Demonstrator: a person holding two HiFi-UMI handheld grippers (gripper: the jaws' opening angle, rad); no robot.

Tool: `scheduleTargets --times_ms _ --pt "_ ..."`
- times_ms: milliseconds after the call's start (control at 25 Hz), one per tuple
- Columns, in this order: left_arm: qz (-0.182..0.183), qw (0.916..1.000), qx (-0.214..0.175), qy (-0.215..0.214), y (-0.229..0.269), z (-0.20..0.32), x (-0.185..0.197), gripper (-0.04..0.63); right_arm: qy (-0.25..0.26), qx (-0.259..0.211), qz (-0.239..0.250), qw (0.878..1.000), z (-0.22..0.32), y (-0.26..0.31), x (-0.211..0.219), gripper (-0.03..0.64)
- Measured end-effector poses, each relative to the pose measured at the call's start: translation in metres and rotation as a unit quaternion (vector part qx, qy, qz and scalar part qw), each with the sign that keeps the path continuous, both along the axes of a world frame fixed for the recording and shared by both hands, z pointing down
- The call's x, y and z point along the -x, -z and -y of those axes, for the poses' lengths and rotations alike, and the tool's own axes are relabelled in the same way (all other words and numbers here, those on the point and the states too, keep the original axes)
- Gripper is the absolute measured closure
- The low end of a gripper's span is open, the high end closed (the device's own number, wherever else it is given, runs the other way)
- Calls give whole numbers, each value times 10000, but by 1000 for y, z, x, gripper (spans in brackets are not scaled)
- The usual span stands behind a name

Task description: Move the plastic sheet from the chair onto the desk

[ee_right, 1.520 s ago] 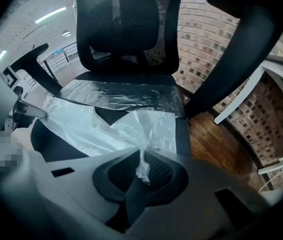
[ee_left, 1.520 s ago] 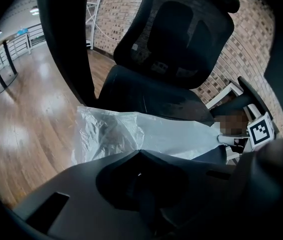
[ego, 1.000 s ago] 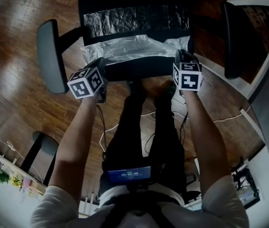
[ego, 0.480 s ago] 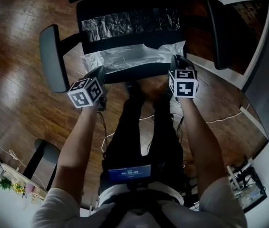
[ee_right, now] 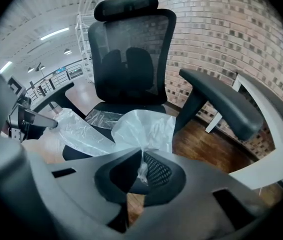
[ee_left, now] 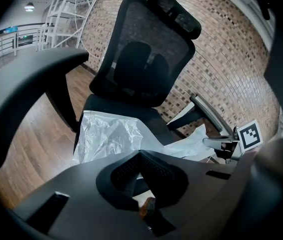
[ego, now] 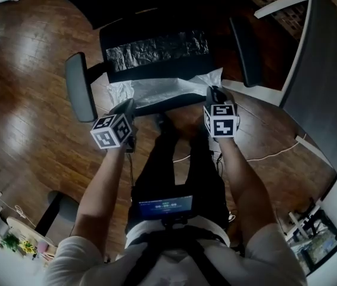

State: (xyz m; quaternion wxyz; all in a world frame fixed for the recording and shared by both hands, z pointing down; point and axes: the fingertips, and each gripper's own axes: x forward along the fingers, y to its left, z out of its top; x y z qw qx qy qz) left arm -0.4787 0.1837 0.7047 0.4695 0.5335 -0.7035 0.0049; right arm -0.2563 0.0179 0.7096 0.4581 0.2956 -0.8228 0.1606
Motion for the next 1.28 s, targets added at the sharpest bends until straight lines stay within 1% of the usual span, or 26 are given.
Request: scheduleTargets --times_ms 240,480,720,1000,1200,1280 --pt "185 9995 -158 -178 40 1 -2 595 -84 -150 56 9998 -7 44 -8 612" --pt "225 9990 -333 -192 77 -1 -4 595 -152 -239 153 9995 -14 80 -16 612" --pt "234 9979 -485 -372 104 2 -13 595 -244 -410 254 9985 -13 108 -24 612" --pt "322 9942 -714 -741 145 18 -40 595 -292 -582 420 9970 -12 145 -45 612" --pt "268 9913 -936 -881 177 38 -75 595 -355 -723 543 9953 -6 169 -77 612" --pt "308 9897 -1024 -955 189 47 -90 595 -391 -797 612 9942 -3 181 -93 612"
